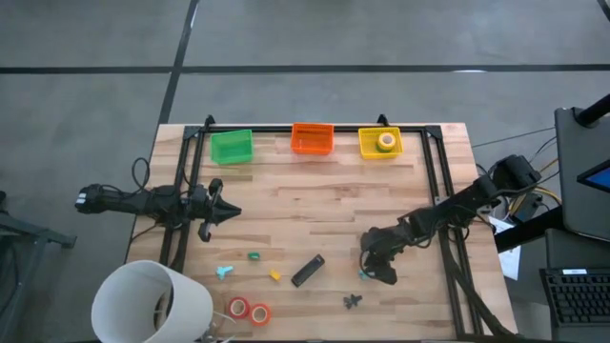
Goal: Pick and place Stapler, Stapler remover, tape
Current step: Put the right blue staple remover into the orange bin
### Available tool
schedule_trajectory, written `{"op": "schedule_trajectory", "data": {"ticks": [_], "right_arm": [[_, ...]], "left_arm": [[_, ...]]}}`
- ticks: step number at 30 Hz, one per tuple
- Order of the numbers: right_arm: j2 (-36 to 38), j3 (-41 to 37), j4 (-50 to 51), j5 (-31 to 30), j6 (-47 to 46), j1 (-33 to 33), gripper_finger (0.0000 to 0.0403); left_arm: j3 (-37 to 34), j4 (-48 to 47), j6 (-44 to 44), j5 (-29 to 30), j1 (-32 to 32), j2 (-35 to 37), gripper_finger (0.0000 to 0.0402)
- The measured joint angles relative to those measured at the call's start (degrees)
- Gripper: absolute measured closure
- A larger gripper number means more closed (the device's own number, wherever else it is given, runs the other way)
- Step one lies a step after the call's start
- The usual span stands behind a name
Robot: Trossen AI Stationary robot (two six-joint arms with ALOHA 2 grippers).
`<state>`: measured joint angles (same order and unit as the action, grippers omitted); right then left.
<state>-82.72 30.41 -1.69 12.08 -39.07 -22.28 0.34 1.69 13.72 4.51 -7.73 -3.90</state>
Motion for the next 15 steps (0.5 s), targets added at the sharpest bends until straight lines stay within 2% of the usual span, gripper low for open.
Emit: {"op": "schedule_trajectory", "data": {"ticks": [6, 15], "right_arm": [[0.09, -0.09, -0.02, 0.03, 0.06, -0.39, 0.0325], [0.09, -0.15, 0.08, 0.59, 0.25, -0.37, 0.0389]], "left_arm": [[0.0, 0.0, 0.0, 0.0, 0.01, 0.0, 0.0364], [0.0, 0.0, 0.0, 0.0, 0.0, 0.0, 0.0364]]}}
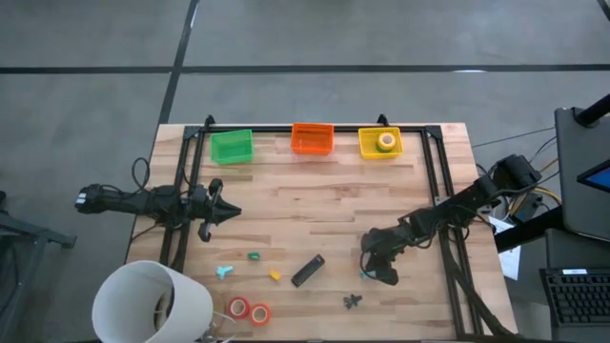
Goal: Pick and place Stapler, Stapler remover, tape
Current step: Put the right blue staple remover into the orange bin
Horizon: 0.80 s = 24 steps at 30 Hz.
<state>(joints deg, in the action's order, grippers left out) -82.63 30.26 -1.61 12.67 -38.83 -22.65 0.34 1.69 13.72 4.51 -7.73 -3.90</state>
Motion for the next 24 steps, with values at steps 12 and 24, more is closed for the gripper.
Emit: {"op": "schedule_trajectory", "data": {"ticks": [12, 24], "right_arm": [[0.48, 1.98, -0.11, -0.86, 3.44, 1.79, 0.0394], [0.42, 6.33, -0.1, -0.9, 17.44, 12.03, 0.0395]], "left_arm": [[0.0, 0.0, 0.0, 0.0, 0.0, 0.0, 0.0364], [0.0, 0.0, 0.0, 0.0, -0.01, 0.0, 0.0364]]}}
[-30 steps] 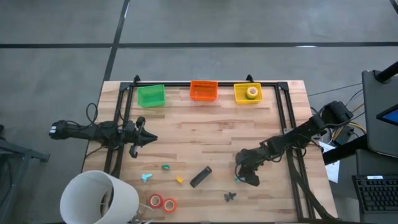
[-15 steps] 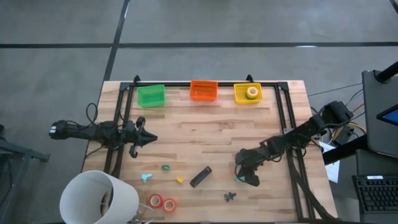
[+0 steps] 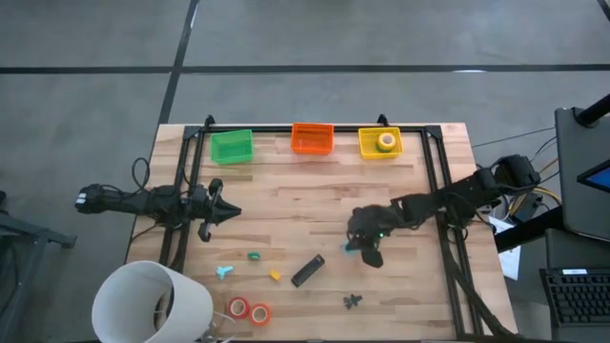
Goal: Pick and place Stapler, Stapler remover, tape
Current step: Put the right blue staple remover into the orange bin
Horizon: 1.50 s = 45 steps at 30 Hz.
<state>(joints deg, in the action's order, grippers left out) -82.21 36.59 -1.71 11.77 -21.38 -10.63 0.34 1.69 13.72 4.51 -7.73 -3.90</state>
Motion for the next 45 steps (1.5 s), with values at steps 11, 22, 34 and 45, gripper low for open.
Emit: {"op": "schedule_trajectory", "data": {"ticks": [11, 22, 34, 45], "right_arm": [[-0.02, 4.51, -0.31, -4.82, 13.28, 13.27, 0.0395], [-3.55, 12.53, -0.8, -7.5, 18.7, 25.72, 0.0394], [-20.35, 31.67, 8.26, -7.47, 25.29, 34.82, 0.0394], [-28.26, 43.06, 14.76, -15.74, 26.02, 41.33, 0.0394]], "left_arm": [[0.0, 0.0, 0.0, 0.02, -0.01, 0.02, 0.0364], [0.0, 0.0, 0.0, 0.02, -0.01, 0.0, 0.0364], [0.0, 0.0, -0.01, 0.0, 0.01, 0.0, 0.0364], [0.0, 0.0, 0.0, 0.02, -0.01, 0.0, 0.0364]]}}
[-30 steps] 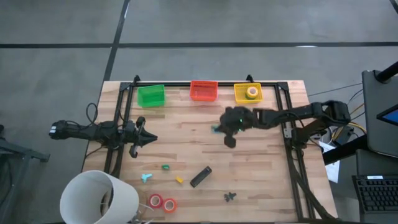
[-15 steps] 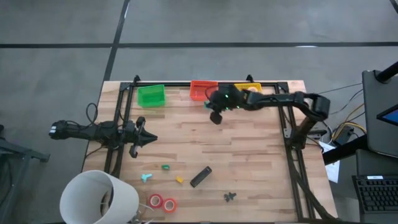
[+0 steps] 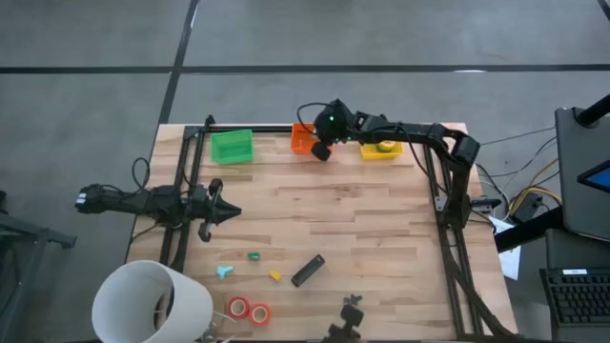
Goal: Pick and place Stapler, Stapler remover, tape
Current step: Put the right blue staple remover into the orange bin, then put the gray staple remover into the orange bin
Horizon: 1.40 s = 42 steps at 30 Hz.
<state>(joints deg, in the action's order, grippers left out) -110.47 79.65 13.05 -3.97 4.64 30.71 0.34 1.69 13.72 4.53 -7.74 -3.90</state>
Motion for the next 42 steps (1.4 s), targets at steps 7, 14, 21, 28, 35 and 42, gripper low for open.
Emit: {"op": "schedule_trajectory", "data": {"ticks": [7, 14, 21, 28, 35, 42], "right_arm": [[-3.45, 0.47, 0.49, -0.09, -1.21, 1.94, 0.0394], [-4.74, 0.47, 0.62, -0.11, -1.21, 1.92, 0.0394], [-4.77, 0.27, 0.64, -0.11, -1.33, 1.92, 0.0394], [-4.77, 0.23, 2.02, -0.02, -1.52, 1.89, 0.0394], [-4.77, 0.18, 3.21, 1.27, -1.62, 1.93, 0.039], [-4.7, 0.18, 3.11, 1.44, -1.33, 1.81, 0.0338]], "left_arm": [[0.0, 0.0, 0.0, 0.01, 0.02, 0.0, 0.0364], [0.0, 0.0, 0.0, 0.0, 0.02, 0.0, 0.0364], [0.0, 0.0, 0.0, 0.01, 0.02, 0.0, 0.0364], [0.0, 0.0, 0.0, -0.01, 0.01, 0.0, 0.0364], [0.0, 0.0, 0.0, -0.01, 0.01, 0.0, 0.0364], [0.0, 0.0, 0.0, 0.01, -0.01, 0.0, 0.0364]]}}
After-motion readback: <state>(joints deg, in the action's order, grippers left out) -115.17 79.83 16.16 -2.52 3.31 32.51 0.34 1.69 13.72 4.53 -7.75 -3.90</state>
